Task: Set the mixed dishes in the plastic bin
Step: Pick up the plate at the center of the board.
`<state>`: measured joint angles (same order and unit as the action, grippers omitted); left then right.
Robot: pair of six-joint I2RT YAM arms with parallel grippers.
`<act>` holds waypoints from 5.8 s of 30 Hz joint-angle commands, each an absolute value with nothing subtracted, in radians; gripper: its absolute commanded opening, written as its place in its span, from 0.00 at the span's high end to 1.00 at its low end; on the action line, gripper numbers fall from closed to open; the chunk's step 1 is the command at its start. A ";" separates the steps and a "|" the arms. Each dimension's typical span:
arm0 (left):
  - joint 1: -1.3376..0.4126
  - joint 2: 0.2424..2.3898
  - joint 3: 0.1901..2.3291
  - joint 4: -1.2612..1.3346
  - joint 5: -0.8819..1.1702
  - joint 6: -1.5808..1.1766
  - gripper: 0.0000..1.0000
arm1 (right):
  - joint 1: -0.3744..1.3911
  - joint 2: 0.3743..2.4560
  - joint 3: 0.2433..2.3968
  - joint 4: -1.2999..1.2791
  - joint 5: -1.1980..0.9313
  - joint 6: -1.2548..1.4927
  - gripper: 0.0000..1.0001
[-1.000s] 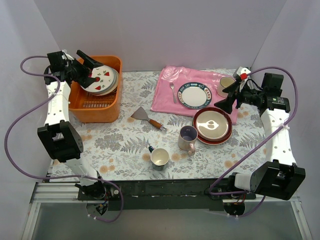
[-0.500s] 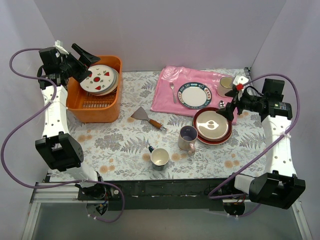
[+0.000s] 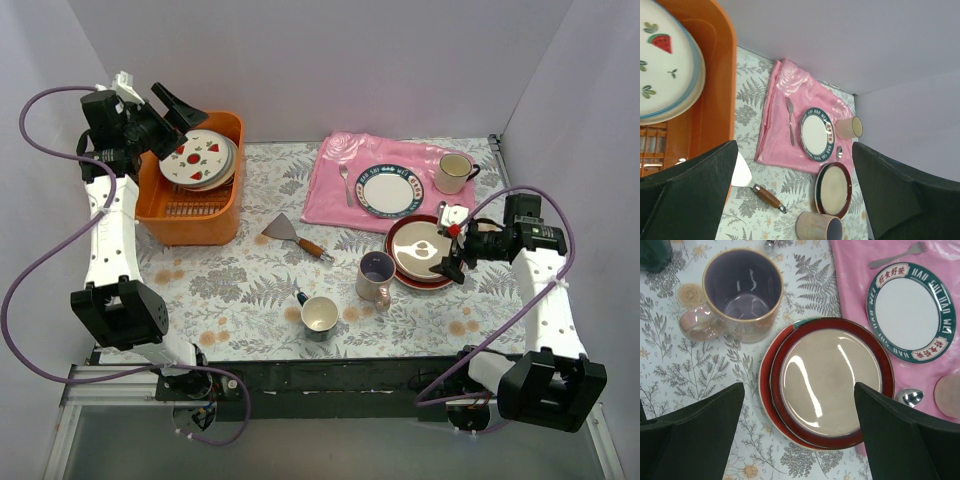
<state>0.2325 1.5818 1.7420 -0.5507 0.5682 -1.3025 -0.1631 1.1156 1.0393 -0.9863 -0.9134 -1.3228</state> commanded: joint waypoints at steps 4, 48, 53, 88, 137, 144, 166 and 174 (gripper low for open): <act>0.112 1.445 1.681 -0.511 0.606 -1.184 0.02 | -0.078 1.052 0.887 -0.846 -0.738 -1.355 0.05; 0.087 1.137 1.229 -0.138 0.391 -1.287 0.02 | 0.204 0.980 0.382 -0.175 -0.315 -1.155 0.49; 0.092 1.117 1.200 -0.095 0.457 -1.287 0.02 | 0.212 0.991 0.359 -0.149 -0.302 -1.167 0.53; 0.037 1.344 1.103 0.153 0.795 -1.801 0.02 | 0.213 0.758 0.520 -0.336 -0.341 -1.170 0.99; -0.555 2.039 1.862 -0.650 0.586 -1.962 0.02 | 0.219 0.936 0.963 -0.371 -0.511 -0.943 0.99; -0.584 2.074 1.890 -0.643 0.601 -1.994 0.02 | 0.251 0.971 0.994 -0.347 -0.518 -0.930 0.99; -0.624 2.076 1.835 -0.581 0.632 -2.031 0.21 | 0.356 1.065 1.055 -0.278 -0.488 -0.916 0.99; -0.624 2.066 1.824 -0.552 0.647 -2.002 0.60 | 0.367 1.072 1.060 -0.276 -0.480 -0.917 0.99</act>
<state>-0.6182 2.1067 1.8313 -0.5789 0.6144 -1.9995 0.3569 1.0931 0.9680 -0.4614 -0.4713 -0.8860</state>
